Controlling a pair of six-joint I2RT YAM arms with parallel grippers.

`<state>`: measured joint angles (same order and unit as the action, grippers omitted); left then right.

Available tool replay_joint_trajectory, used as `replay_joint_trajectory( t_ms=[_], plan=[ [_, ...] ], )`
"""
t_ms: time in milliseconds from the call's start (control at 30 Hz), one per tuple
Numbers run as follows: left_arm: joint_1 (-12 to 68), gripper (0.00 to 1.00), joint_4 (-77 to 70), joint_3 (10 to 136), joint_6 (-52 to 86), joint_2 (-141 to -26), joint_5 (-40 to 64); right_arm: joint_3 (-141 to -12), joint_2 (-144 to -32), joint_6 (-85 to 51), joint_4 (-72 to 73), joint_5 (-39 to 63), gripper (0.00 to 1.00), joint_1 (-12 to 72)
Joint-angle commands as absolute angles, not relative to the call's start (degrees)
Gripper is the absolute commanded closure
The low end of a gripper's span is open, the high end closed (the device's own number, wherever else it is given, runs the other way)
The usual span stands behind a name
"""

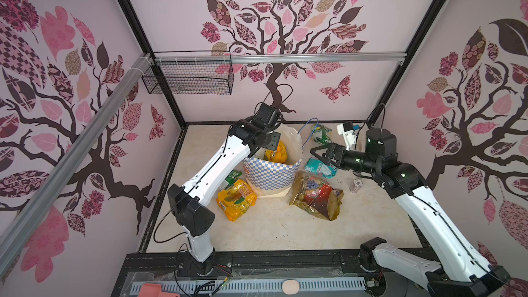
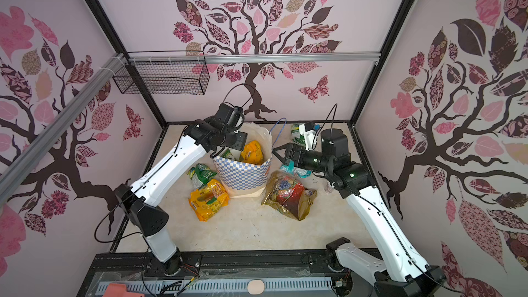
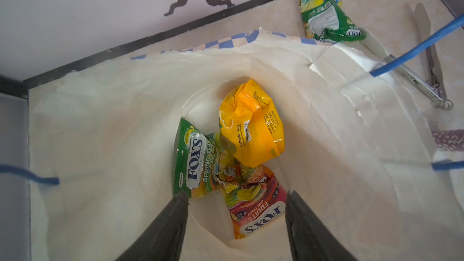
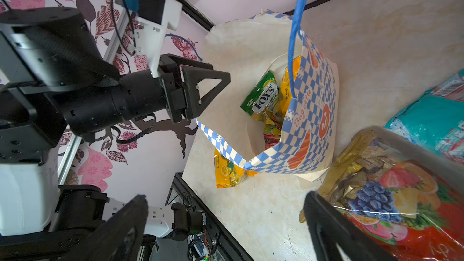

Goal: Take the snacks out of the paper bag
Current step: Pick up the snack from the paper bag.

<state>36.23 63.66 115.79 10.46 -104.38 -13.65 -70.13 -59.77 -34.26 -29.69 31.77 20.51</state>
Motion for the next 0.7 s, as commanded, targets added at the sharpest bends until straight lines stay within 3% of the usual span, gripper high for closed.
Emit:
replay_joint_trajectory(
  t_ms=[0, 200, 667],
  plan=[
    [35.9, 0.34, 70.2, 122.0, 8.8, -108.6, -10.3, -70.8, -58.8, -33.3, -30.2, 31.6, 0.0, 20.7],
    [34.8, 0.32, 70.0, 121.9, 8.7, -114.1, -9.9, -70.8, -58.9, -33.1, -30.4, 31.6, 0.0, 20.8],
    [33.1, 0.24, 61.4, 108.1, 8.6, -119.4, -9.4, -71.3, -59.4, -33.1, -30.4, 33.2, 0.0, 20.8]
  ],
)
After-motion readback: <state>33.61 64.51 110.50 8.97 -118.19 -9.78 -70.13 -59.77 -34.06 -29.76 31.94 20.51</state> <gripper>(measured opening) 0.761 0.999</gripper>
